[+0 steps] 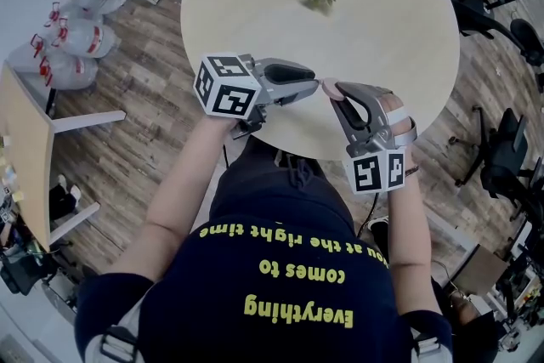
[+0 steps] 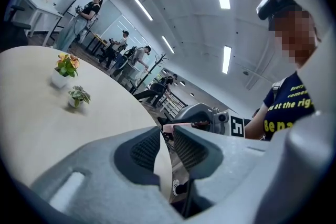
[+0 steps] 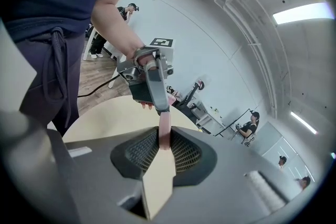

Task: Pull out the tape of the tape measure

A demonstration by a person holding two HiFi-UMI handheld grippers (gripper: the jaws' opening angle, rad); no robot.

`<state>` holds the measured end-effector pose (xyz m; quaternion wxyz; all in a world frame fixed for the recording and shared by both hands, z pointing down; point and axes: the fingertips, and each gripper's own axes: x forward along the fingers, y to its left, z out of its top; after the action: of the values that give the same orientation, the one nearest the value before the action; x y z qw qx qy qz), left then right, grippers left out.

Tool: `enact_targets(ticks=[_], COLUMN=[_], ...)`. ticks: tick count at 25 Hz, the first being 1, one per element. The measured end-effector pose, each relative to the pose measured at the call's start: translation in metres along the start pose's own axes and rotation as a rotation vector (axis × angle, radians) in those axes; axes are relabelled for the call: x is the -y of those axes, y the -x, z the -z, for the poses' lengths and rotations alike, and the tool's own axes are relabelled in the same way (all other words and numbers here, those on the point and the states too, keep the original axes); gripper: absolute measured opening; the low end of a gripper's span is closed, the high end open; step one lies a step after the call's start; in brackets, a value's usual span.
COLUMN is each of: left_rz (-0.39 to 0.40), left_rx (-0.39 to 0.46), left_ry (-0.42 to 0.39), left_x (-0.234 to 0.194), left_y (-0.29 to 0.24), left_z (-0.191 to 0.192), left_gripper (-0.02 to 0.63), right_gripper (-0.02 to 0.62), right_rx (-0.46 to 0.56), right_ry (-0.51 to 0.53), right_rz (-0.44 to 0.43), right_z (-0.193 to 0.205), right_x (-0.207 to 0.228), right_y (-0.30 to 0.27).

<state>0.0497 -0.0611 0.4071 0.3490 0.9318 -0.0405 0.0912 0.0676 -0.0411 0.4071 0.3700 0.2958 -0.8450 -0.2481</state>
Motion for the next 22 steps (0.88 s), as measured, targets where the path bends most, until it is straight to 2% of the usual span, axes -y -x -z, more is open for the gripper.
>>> enact_targets(ticks=[5, 10, 12, 14, 18, 22], left_rz=[-0.071, -0.156, -0.191, -0.225, -0.266, -0.295], left_rx=[0.091, 0.104, 0.118, 0.141, 0.166, 0.181], left_ry=[-0.057, -0.169, -0.192, -0.203, -0.190, -0.180], left_x=[-0.006, -0.012, -0.019, -0.024, -0.027, -0.037], left_y=[0.010, 0.014, 0.015, 0.018, 0.023, 0.027], left_z=[-0.004, -0.007, -0.010, -0.012, -0.009, -0.009], left_gripper=[0.077, 0.071, 0.033, 0.004, 0.003, 0.003], right_gripper=[0.084, 0.084, 0.084, 0.084, 0.084, 0.084], right_rx=[-0.022, -0.045, -0.063, -0.086, -0.121, -0.208], right_ry=[-0.018, -0.068, -0.101, -0.121, -0.163, -0.210], right_rz=[-0.002, -0.022, -0.028, -0.034, -0.055, -0.087], right_z=[0.011, 0.025, 0.033, 0.042, 0.068, 0.104], right_x=[-0.007, -0.010, -0.008, -0.010, -0.027, -0.050], right_y=[-0.002, -0.015, -0.022, -0.029, -0.043, -0.064])
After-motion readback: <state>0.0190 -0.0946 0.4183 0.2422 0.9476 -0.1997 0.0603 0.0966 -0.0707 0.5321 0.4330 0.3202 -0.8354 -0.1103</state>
